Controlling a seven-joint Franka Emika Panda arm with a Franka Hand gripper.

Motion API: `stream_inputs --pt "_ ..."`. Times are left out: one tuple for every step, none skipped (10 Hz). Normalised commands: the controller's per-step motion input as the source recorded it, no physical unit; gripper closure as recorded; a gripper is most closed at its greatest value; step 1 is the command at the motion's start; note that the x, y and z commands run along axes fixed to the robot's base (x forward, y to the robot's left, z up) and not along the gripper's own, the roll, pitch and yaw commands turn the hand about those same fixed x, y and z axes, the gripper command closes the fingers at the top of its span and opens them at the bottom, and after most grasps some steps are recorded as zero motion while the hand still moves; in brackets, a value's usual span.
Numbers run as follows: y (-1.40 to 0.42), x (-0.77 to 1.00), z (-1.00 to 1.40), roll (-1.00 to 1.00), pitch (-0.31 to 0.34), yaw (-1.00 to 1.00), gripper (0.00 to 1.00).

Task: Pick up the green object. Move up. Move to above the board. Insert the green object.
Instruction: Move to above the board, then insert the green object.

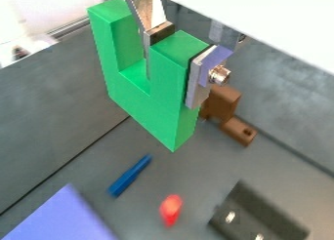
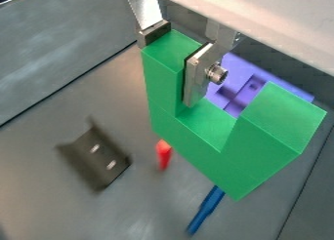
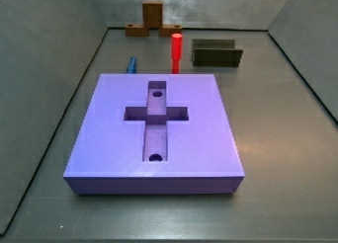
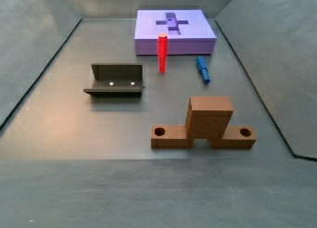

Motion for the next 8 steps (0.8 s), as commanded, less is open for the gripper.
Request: stream_inputs --pt "-1.40 -0.03 0.19 0.01 0.060 0.03 1.00" --pt "-1.40 -0.03 0.20 -0.01 0.066 0.02 1.00" --pt "-1.40 -0.02 0.21 0.01 0.080 0.01 1.00" --pt "-1.40 0.00 0.21 0.00 0.093 0.01 1.00" --pt "-1.40 0.05 0.22 0.02 0.126 0.00 1.00" --pt "-0.86 0.06 0.14 0.01 0.147 0.01 1.00" --pt "-0.23 0.09 0.05 0.01 0.166 0.01 1.00" --pt "0.00 0.00 -0.03 0.00 0.000 0.00 1.00"
